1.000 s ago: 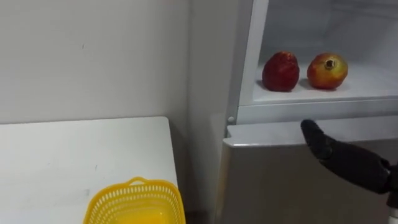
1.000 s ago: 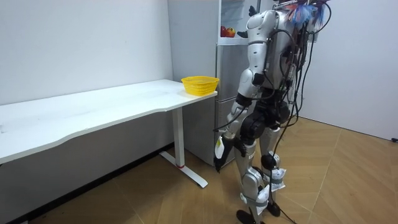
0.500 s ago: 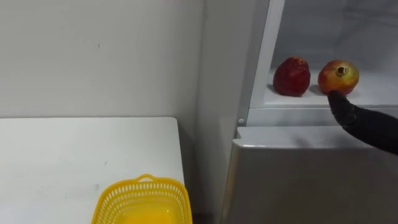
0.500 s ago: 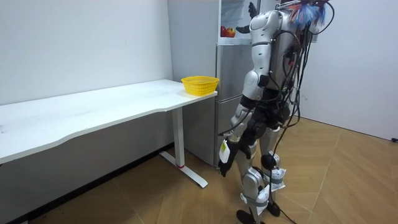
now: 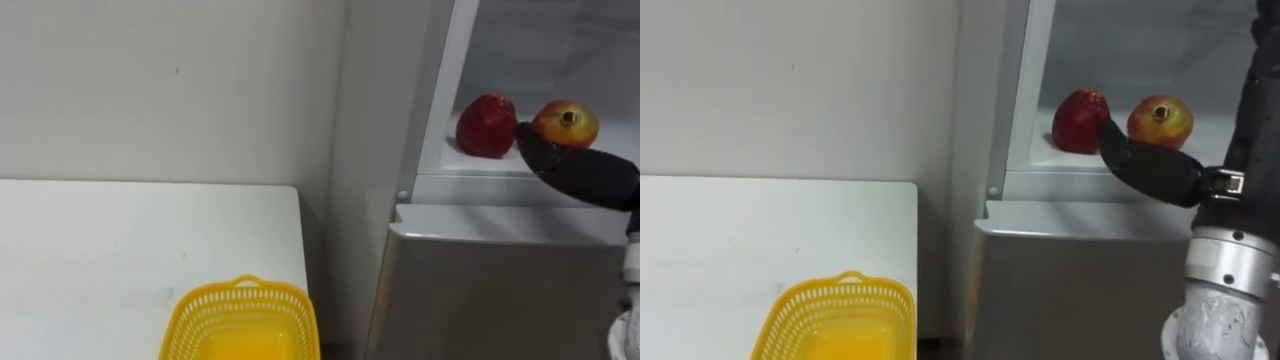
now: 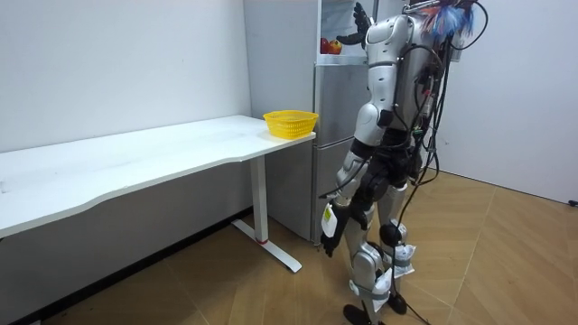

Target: Retrieve from the upper fridge

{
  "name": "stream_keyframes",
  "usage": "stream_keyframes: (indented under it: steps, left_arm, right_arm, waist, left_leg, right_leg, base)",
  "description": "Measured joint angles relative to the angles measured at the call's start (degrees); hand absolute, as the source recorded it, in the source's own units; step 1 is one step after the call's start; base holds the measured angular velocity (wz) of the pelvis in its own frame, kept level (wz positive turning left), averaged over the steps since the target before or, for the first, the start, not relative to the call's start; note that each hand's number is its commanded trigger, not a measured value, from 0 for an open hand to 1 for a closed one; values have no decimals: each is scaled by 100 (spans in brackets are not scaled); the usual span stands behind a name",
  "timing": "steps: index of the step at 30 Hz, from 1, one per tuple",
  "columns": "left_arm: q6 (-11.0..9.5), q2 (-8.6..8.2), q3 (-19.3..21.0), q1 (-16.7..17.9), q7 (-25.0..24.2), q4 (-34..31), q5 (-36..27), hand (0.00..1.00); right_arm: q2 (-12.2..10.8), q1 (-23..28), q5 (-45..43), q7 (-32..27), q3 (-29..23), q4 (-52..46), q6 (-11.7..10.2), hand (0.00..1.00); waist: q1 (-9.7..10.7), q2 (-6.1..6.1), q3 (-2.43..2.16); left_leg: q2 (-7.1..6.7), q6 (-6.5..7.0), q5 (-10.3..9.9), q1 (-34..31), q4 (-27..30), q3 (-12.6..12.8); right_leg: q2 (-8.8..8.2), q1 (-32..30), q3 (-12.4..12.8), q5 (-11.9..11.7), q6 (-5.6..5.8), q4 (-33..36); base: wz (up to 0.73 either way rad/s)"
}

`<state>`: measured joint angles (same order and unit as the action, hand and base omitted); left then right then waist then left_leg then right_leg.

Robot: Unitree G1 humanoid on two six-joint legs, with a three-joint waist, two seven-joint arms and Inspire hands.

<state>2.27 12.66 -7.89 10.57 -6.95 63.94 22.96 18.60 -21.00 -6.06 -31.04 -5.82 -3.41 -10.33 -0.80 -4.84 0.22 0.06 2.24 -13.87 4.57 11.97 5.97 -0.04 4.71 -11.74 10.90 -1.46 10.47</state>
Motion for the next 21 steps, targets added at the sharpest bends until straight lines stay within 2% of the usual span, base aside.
stream_keyframes:
  steps: [5,11,15,19,21]
  left_arm:
    - [18,-4,13,-94,-2,-2,235,0]
    - [43,-18,268,-47,-10,-137,309,0]
    - [108,-18,318,-28,-6,-187,416,0]
    - [151,-17,332,-28,-8,-200,421,0]
    - [150,-17,337,-38,-14,-202,426,0]
  right_arm:
    - [44,-171,147,21,-1,239,51,0]
    - [285,-537,149,385,3,602,239,0]
    - [373,-542,116,567,21,758,399,0]
    - [405,-542,118,634,21,812,422,0]
    - [516,-544,118,691,44,992,430,0]
  waist:
    - [-88,0,-1]
    - [-113,14,-4]
    - [-135,5,-11]
    - [-135,-13,-19]
    - [-206,-40,-36]
  left_leg:
    - [5,0,0,-32,69,-11]
    - [7,-1,0,-28,75,-57]
    - [2,-1,0,-61,70,-104]
    - [3,-2,0,-85,62,-135]
    - [4,-5,2,-85,69,-139]
  right_leg:
    - [-2,-10,-8,-2,-2,18]
    - [-36,6,-11,-5,-6,28]
    - [-46,17,-97,-10,-12,37]
    - [-47,7,-130,-14,-17,42]
    - [-48,10,-146,-15,-18,42]
  base:
    - [0]
    - [2]
    - [4]
    - [5]
    - [2]
